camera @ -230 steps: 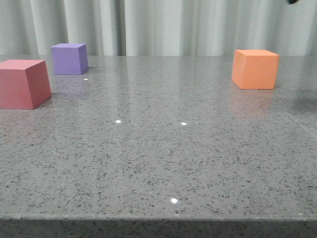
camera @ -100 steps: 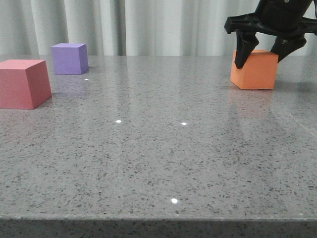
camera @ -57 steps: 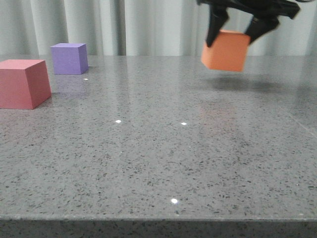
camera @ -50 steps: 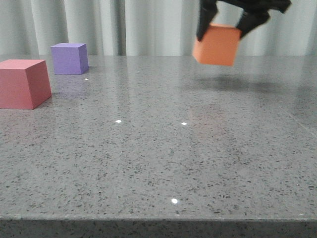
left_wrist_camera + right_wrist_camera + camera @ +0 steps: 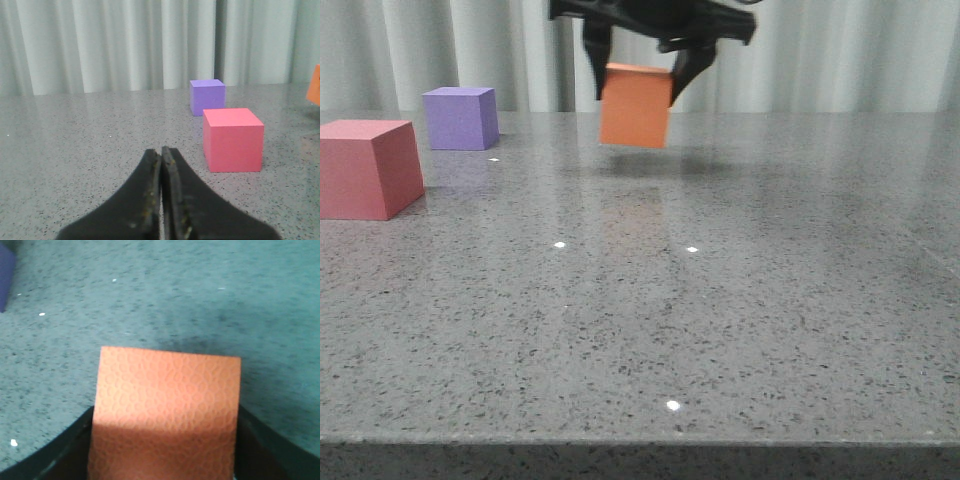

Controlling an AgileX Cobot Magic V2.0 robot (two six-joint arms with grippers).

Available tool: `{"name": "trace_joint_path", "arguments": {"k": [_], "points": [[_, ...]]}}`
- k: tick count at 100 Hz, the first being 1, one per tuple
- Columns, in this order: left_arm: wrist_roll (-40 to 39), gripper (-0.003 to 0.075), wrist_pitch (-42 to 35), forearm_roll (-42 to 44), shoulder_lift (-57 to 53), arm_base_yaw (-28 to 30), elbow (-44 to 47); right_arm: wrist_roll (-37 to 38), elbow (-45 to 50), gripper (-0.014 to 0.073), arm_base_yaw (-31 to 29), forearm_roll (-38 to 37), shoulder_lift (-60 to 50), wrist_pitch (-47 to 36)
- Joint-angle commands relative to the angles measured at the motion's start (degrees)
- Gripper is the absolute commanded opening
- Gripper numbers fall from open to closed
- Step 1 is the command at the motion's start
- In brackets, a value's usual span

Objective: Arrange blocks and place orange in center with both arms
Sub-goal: 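Lift the orange cube with the right gripper toward the table center, then lower the orange cube, open the right gripper and withdraw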

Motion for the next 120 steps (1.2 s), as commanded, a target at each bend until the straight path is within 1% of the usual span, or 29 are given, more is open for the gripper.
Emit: {"name": "trace_joint_path", "arguments": {"k": [1, 18, 42, 50, 53, 57, 70, 74, 84, 94, 120], "points": [[-0.38, -0.0019, -4.86, -0.05, -1.82, -0.03, 2.5, 0.32, -5.75, 0.0351, 0.56, -1.75, -1.04, -0.23], [-0.38, -0.0019, -4.86, -0.05, -1.82, -0.03, 2.5, 1.77, -10.12, 0.0351, 0.96, -1.75, 2.4, 2.26], [-0.38, -0.0019, -4.86, -0.05, -1.82, -0.03, 2.5, 1.82, -10.26, 0.0351, 1.34, -0.9, 3.49, 2.96], [-0.38, -0.0019, -4.86, -0.05, -1.82, -0.03, 2.5, 1.82, -10.26, 0.0367, 1.34, -0.37, 3.49, 2.85], [-0.38, -0.0019, -4.86, -0.05, -1.82, -0.03, 2.5, 1.82, -10.26, 0.0386, 1.34, -0.28, 3.49, 2.77], [-0.38, -0.0019, -4.86, -0.05, -1.82, -0.03, 2.5, 1.82, -10.26, 0.0431, 1.34, -0.24, 3.49, 2.71], [-0.38, -0.0019, -4.86, -0.05, -1.82, -0.03, 2.5, 1.82, -10.38, 0.0633, 1.34, -0.24, 3.42, 2.71], [-0.38, -0.0019, -4.86, -0.05, -1.82, -0.03, 2.5, 1.82, -10.38, 0.067, 1.34, -0.24, 3.23, 2.77], [-0.38, -0.0019, -4.86, -0.05, -1.82, -0.03, 2.5, 1.15, -10.45, 0.0648, 1.34, -0.24, 2.32, 2.52], [-0.38, -0.0019, -4.86, -0.05, -1.82, -0.03, 2.5, -0.96, -10.45, 0.0648, 1.27, -0.16, 0.8, 1.85], [-0.38, -0.0019, -4.86, -0.05, -1.82, -0.03, 2.5, -8.66, -10.45, 0.0648, -1.37, 0.03, -5.2, 2.39]]}}
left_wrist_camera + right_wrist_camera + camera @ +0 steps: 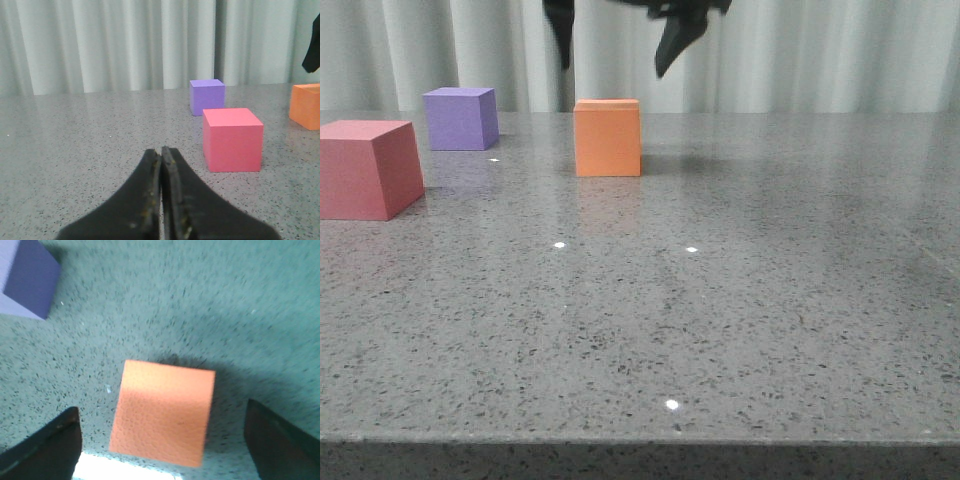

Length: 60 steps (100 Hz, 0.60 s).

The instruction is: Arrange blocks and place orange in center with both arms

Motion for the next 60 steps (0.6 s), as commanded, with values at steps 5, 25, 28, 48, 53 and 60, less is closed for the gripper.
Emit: {"name": "trace_joint_path", "arguments": {"k": [5, 25, 28, 48, 53, 60], "points": [[-0.38, -0.0019, -4.86, -0.05, -1.82, -0.03, 2.5, -5.71, -2.1, 0.0648, -2.48, -0.71, -7.27, -1.34], [-0.38, -0.0019, -4.86, -0.05, -1.82, -0.03, 2.5, -13.94, 0.01, 0.0648, -7.13, 2.02, -13.27, -0.42], [-0.38, -0.0019, -4.86, -0.05, -1.82, -0.03, 2.5, -14.35, 1.28, 0.0648, -7.89, 2.03, -14.61, -0.53], [-0.38, -0.0019, -4.86, -0.05, -1.82, -0.03, 2.5, -15.67, 15.48, 0.0648, -14.41, 2.03, -24.13, -5.27], [-0.38, -0.0019, -4.86, -0.05, -1.82, -0.03, 2.5, -15.67, 20.69, 0.0648, -16.14, 2.03, -27.24, -7.62], [-0.38, -0.0019, -4.86, -0.05, -1.82, -0.03, 2.5, -15.67, 28.53, 0.0648, -18.49, 2.03, -32.08, -11.02]]}}
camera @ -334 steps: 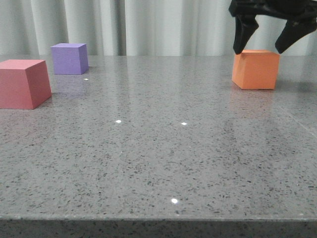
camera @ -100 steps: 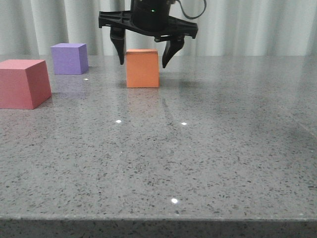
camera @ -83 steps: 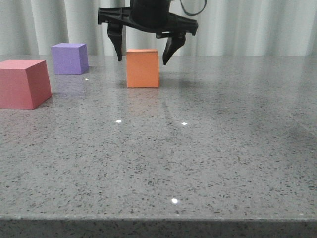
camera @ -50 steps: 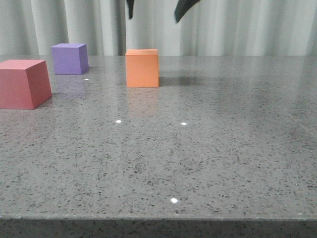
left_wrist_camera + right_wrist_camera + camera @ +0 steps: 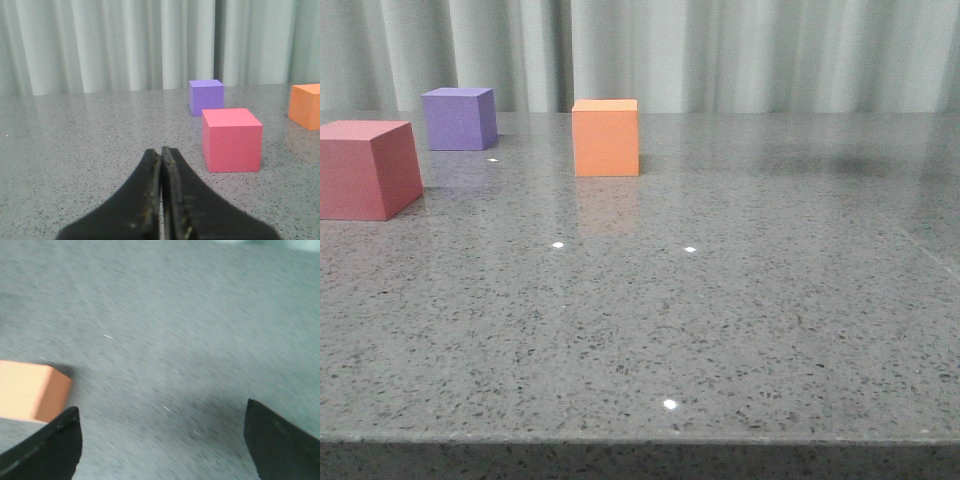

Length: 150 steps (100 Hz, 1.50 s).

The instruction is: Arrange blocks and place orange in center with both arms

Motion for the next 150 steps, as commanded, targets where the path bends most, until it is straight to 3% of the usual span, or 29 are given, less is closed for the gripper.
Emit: {"name": "trace_joint_path", "arguments": {"k": [1, 30, 59, 94, 115, 129, 150], "points": [[-0.38, -0.0019, -4.86, -0.05, -1.82, -0.03, 2.5, -0.8, 6.91, 0.0648, -2.72, -0.33, -8.7, -7.45], [-0.38, -0.0019, -4.86, -0.05, -1.82, -0.03, 2.5, -0.8, 33.51, 0.0648, -10.46, -0.95, -29.19, -18.08], [-0.38, -0.0019, -4.86, -0.05, -1.82, -0.03, 2.5, -0.75, 53.84, 0.0648, -11.86, -2.53, -50.09, -28.13], [-0.38, -0.0019, -4.86, -0.05, -1.82, -0.03, 2.5, -0.75, 69.36, 0.0647, -11.86, -3.76, -67.92, -31.03], [-0.38, -0.0019, -4.86, -0.05, -1.82, -0.03, 2.5, -0.42, 71.33, 0.0643, -11.86, -3.93, -72.54, -31.16], [-0.38, -0.0019, -4.86, -0.05, -1.82, -0.03, 2.5, -0.35, 71.33, 0.0528, -11.86, -3.93, -72.58, -30.21], [-0.38, -0.0019, -4.86, -0.05, -1.82, -0.03, 2.5, -0.35, 71.33, 0.009, -11.86, -3.93, -72.58, -30.58]]}}
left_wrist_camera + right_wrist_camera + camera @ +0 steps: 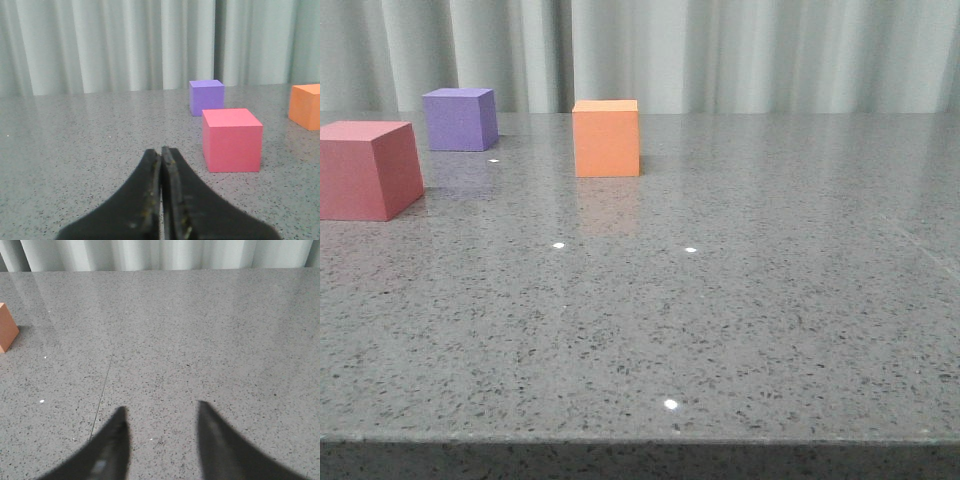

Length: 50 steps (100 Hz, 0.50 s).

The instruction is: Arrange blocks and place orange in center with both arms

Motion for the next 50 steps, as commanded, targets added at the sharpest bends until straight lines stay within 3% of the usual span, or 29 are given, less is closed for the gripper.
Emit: {"name": "trace_joint_path", "arguments": {"k": [1, 9, 50], "points": [[-0.38, -0.0019, -4.86, -0.05, -1.82, -0.03, 2.5, -0.09, -1.38, 0.0062, -0.45, -1.06, 0.21, -4.2], [-0.38, -0.0019, -4.86, -0.05, -1.82, -0.03, 2.5, -0.09, -1.38, -0.0072, -0.45, -1.06, 0.21, -4.2], [-0.38, -0.0019, -6.96, -0.05, -1.82, -0.03, 2.5, -0.09, -1.38, -0.0067, -0.45, -1.06, 0.21, -4.2]]}}
